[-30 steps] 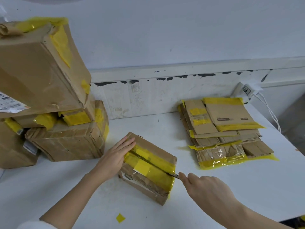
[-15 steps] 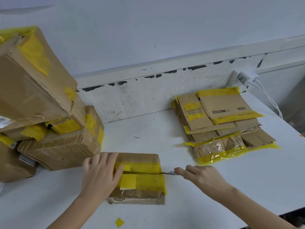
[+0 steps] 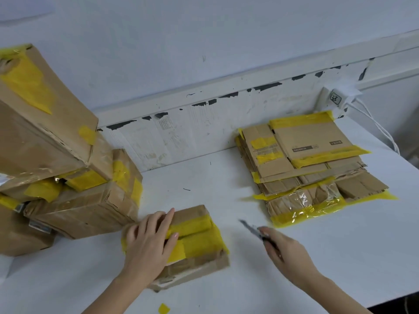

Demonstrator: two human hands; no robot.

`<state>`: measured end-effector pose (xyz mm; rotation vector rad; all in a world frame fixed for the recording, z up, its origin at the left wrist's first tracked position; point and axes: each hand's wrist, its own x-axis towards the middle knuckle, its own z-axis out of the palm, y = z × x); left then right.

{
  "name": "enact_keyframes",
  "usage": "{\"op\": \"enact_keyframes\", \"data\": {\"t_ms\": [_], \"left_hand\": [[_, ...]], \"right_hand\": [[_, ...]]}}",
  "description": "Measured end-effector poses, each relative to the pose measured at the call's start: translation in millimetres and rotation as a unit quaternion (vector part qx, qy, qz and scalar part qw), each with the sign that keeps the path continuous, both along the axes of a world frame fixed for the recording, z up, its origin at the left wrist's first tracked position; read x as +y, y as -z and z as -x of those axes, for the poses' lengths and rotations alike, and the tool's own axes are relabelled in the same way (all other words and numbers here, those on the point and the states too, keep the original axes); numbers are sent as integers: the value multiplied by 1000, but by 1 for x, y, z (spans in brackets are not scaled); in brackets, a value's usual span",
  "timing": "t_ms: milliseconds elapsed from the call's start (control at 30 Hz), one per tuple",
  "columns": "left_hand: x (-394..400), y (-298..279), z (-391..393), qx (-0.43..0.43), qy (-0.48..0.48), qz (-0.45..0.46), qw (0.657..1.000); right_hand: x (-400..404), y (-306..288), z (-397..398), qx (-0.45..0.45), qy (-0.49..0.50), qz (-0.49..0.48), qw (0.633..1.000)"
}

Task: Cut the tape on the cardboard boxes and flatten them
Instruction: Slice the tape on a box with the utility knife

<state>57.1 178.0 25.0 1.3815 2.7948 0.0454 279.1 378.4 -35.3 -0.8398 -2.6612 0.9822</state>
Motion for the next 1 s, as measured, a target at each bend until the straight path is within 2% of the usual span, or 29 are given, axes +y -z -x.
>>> {"op": "enact_keyframes", "data": {"t_ms": [67, 167, 233, 367, 467, 733, 1000], "left_hand": [[6, 0, -14, -11, -83, -1, 996], [18, -1, -23, -20, -156, 4, 988], [21, -1, -24, -22, -135, -10, 991], [21, 0, -24, -54, -109, -11, 993], [20, -1, -25, -34, -96, -16, 995], [22, 1, -27, 10, -108, -27, 994], [25, 0, -28, 25, -113, -15, 993]], "right_hand": [[6, -7, 19, -11, 69, 36, 997], [7, -32, 53, -4, 45, 73, 996], [4, -46, 72, -25, 8, 94, 995], [5, -56, 97, -89, -55, 13, 994], [9, -59, 106, -130, -76, -4, 989], [16, -67, 109, -154, -137, -22, 978], [28, -64, 95, -160, -205, 0, 966]]}}
